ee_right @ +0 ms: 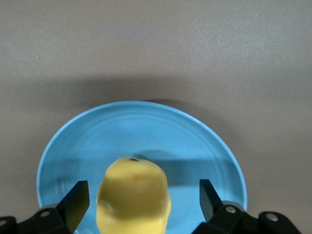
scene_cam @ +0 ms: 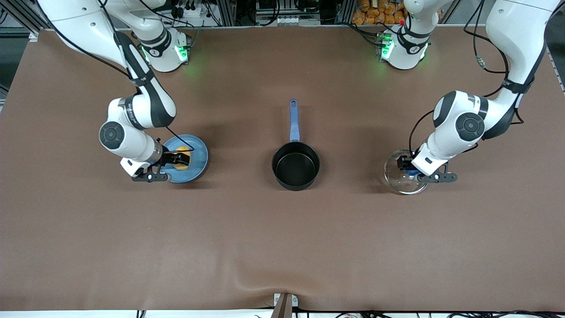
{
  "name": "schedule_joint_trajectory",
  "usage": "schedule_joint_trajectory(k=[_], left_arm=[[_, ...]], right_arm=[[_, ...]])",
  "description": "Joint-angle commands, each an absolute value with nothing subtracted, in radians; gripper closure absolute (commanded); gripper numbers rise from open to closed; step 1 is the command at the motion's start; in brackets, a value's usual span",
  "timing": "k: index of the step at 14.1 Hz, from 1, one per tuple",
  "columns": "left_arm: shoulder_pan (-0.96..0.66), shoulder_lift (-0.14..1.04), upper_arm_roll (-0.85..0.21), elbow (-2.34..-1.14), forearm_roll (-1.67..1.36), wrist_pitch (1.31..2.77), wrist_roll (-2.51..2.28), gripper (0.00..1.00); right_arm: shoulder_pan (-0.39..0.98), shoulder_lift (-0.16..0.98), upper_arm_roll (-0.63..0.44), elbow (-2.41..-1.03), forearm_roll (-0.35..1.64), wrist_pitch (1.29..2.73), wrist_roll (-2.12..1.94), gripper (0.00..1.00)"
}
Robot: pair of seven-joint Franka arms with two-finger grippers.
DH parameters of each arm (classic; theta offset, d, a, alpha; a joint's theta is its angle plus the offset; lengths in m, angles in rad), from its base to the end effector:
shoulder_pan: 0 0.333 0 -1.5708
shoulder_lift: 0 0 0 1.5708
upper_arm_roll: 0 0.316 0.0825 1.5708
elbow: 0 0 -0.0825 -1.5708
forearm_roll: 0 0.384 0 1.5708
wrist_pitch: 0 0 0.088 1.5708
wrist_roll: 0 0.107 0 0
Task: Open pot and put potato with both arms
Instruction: 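Lower the lid beside the pot while the right gripper grasps the potato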
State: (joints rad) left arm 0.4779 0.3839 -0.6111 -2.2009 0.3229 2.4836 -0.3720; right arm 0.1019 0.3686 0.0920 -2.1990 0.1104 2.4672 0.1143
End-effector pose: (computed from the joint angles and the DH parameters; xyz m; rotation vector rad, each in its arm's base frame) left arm 0.5471 -0.0769 0.2352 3.1215 0.0198 -0.0207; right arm 0.5353 0.1058 0.2059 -3.0552 0.0224 0.1743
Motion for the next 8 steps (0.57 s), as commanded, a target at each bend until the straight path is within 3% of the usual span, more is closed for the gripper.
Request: schedule_joint_trajectory(k=[1,2,3,4,6,8], left_arm=[[0.492,0.382,-0.624,-2.192,0.348,2.494,-0.376,0.74],[0.492,0.382,-0.624,-2.192,0.348,2.494,-0.376,0.37],[0.492,0.382,-0.624,-2.192,0.35,2.494,-0.376,0.18],[0.492,0.382,-0.624,-2.191,0.354,2.494,-0.376,0.11],[0.494,0.382,-0.624,-2.192,0.354,2.494,-0.376,0.11],[0.494,0.382,-0.624,-2.192,0.354,2.494,-0.376,0.11]], right_arm=[[0.126,0.377,0.091,-2.21,0.124,2.499,0.152,0.0],[0.135,0.377,0.089,-2.212,0.124,2.497,0.17,0.0],[0.135,0.377,0.089,-2.212,0.124,2.493,0.187,0.0],[0.135,0.377,0.09,-2.212,0.124,2.487,0.195,0.0],[0.133,0.377,0.089,-2.212,0.124,2.48,0.227,0.0],[0.126,0.377,0.089,-2.21,0.124,2.459,0.219,0.15]])
